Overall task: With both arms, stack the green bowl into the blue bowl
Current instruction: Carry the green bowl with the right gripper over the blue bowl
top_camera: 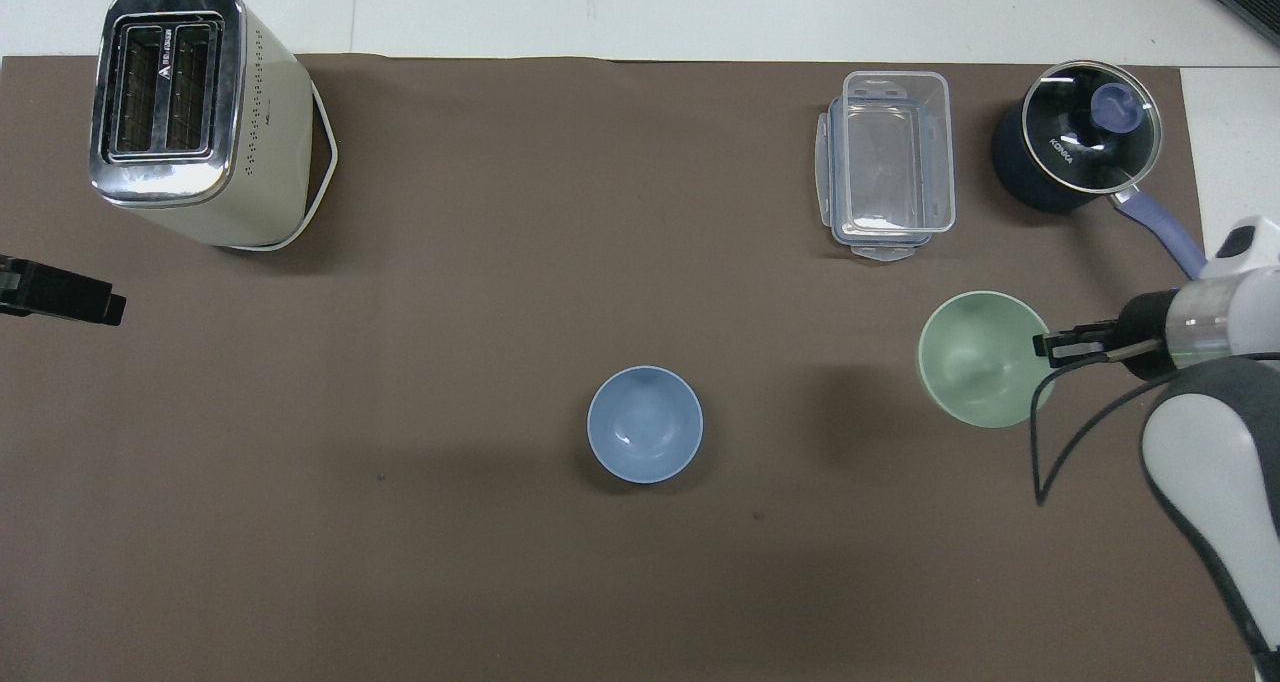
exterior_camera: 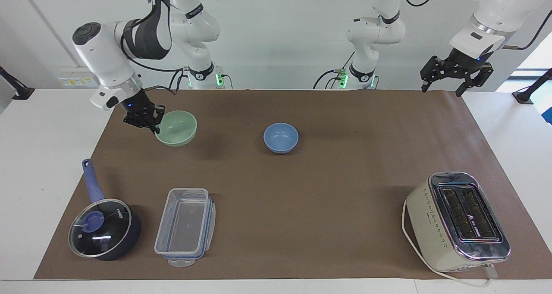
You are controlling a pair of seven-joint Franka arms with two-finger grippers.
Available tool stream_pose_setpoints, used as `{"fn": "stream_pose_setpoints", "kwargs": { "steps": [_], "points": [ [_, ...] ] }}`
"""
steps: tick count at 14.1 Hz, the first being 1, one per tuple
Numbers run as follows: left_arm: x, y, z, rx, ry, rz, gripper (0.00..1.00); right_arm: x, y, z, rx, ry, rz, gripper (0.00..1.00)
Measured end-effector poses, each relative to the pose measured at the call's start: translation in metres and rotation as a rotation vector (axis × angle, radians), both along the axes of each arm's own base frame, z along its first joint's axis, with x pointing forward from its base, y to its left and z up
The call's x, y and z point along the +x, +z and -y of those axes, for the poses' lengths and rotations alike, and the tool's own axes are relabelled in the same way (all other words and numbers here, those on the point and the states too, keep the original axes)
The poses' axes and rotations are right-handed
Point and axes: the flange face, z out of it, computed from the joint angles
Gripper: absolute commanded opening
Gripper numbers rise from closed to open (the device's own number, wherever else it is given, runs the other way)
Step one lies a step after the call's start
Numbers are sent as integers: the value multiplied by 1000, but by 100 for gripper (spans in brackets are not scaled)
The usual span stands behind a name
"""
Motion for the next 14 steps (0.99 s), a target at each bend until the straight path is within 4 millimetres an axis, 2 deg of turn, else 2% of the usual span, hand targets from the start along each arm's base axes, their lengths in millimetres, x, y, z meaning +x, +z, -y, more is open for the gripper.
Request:
{"fn": "stream_pose_setpoints", "kwargs": {
  "steps": [4, 6, 8, 10, 14],
  "points": [
    [0, 0, 0, 0, 0, 0, 100, -9, 2, -118, 15, -9, -19, 0],
    [0, 0, 0, 0, 0, 0, 100, -18, 1, -170, 23, -17, -16, 0],
    [0, 0, 0, 0, 0, 0, 100, -24, -10, -218, 36, -15, 6, 0],
    [0, 0, 0, 0, 0, 0, 100, -25, -30, -247, 38, 0, 11, 0],
    [0, 0, 0, 0, 0, 0, 100, -31, -42, -262, 32, 26, -2, 0]
  ]
}}
